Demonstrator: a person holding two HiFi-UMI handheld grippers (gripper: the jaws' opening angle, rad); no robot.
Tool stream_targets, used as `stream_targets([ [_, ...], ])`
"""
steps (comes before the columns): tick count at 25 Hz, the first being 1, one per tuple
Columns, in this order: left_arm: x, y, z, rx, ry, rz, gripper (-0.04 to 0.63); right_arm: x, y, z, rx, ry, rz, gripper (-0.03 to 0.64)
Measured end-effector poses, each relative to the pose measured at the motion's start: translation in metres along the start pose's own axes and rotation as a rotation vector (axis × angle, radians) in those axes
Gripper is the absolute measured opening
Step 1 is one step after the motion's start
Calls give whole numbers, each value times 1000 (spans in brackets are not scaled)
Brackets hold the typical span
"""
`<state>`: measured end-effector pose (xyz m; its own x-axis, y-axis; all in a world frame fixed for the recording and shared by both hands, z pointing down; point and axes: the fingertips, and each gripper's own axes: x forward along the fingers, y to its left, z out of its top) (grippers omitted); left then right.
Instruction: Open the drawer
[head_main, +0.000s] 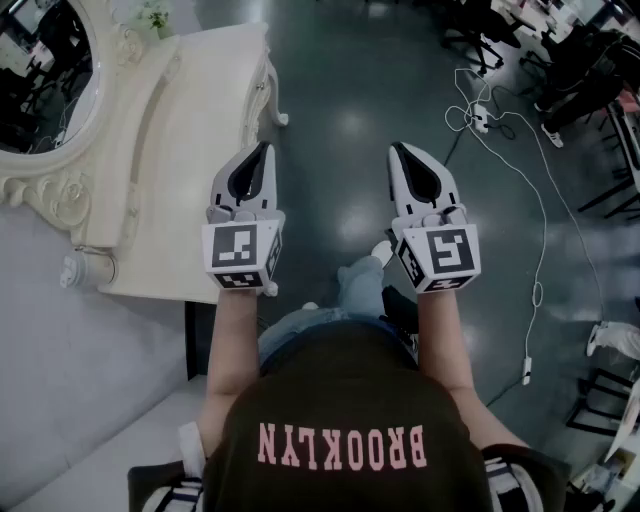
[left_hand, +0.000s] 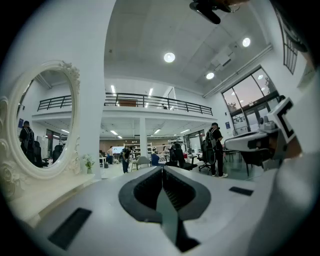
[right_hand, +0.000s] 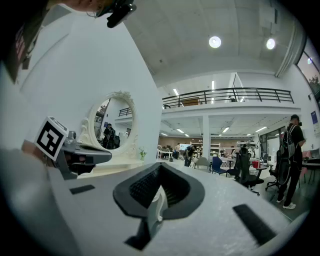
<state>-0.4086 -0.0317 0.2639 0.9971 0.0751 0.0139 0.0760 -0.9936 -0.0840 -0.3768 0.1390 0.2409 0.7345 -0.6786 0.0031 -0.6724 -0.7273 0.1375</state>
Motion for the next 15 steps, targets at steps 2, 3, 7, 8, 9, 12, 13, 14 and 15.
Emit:
stream_targets([
  [2, 5, 1, -1, -1, 9, -1, 6, 3, -2, -1, 3, 2, 2, -3],
  [3, 7, 1, -2, -2, 13, 0, 6, 5, -3, -1, 3, 4, 4, -3],
  [7, 21, -5, -6, -2, 23, 7, 6, 10, -17, -10, 11, 12, 12, -3],
  [8, 27, -8, -7, -2, 27, 8, 6, 12, -23, -13, 18, 15, 14, -3],
  [9, 32, -10, -8, -1, 31, 11, 6, 15, -30, -15, 26, 17, 16, -3],
  [12, 52, -13, -14, -6, 50, 28, 6, 29, -48, -22, 55, 13, 33, -3],
  [13, 60, -13, -15, -8, 56, 35, 6, 35, -54, -24, 62, 9, 41, -3],
  [14, 68, -13, -17, -8, 61, 43, 6, 43, -61, -25, 64, 8, 48, -3],
  [15, 77, -13, -17, -8, 66, 52, 6, 50, -69, -26, 64, 9, 56, -3],
])
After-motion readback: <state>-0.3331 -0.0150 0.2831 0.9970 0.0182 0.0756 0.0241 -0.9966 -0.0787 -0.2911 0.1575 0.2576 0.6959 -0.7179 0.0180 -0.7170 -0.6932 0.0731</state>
